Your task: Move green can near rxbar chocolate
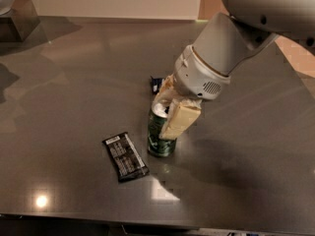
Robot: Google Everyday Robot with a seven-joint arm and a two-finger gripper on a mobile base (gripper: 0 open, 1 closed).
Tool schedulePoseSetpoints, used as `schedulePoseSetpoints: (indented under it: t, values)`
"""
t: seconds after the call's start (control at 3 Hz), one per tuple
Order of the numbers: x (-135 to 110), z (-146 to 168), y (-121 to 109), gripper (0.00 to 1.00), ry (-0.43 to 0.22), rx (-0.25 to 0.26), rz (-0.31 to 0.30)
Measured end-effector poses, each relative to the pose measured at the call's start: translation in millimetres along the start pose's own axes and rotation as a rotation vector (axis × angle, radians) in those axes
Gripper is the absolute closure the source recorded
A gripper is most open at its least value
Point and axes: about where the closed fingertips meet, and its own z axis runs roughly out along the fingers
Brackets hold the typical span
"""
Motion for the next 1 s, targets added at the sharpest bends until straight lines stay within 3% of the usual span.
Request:
schedulePoseSetpoints:
  t: [0.67,1.0]
  values:
    - [2.7,6.3,-0.9,0.15,-0.010,-0.013,0.001]
    - [1.2,6.3,-0.5,0.00,-0.009,-0.012,-0.002]
